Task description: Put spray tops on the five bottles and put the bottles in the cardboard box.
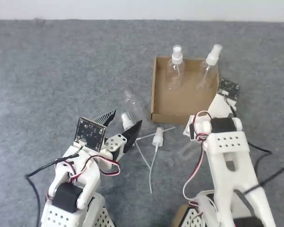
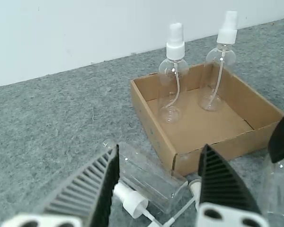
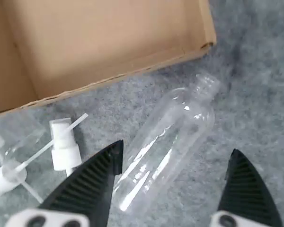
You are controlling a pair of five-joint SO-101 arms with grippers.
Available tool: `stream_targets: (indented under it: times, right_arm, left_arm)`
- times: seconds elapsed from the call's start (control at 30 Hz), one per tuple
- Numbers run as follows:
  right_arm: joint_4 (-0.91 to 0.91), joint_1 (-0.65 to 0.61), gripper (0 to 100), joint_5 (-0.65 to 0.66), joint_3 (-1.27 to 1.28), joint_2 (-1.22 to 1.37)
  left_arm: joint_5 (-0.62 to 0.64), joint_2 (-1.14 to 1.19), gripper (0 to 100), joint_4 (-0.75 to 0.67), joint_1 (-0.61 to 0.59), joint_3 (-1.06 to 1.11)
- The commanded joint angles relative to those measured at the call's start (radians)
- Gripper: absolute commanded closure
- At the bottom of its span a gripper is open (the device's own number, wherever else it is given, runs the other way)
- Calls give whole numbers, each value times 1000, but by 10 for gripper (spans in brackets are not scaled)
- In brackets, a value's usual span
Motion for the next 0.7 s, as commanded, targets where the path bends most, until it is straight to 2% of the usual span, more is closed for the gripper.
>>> stream_targets:
  times: [0.0,0.13,0.47,0.67]
  right_arm:
    - [-30,-8,708,-87,-5,59]
    - [-73,-1,708,-137,-5,128]
    - [-114,191,713,-135,-5,226]
    - [-114,288,713,-61,-5,226]
  left_arm:
    - [-5,-15,751,-32,-2,-2]
    - [-5,-15,751,-32,-2,-2]
    - [-5,-15,751,-32,-2,-2]
    - [-5,-15,751,-32,-2,-2]
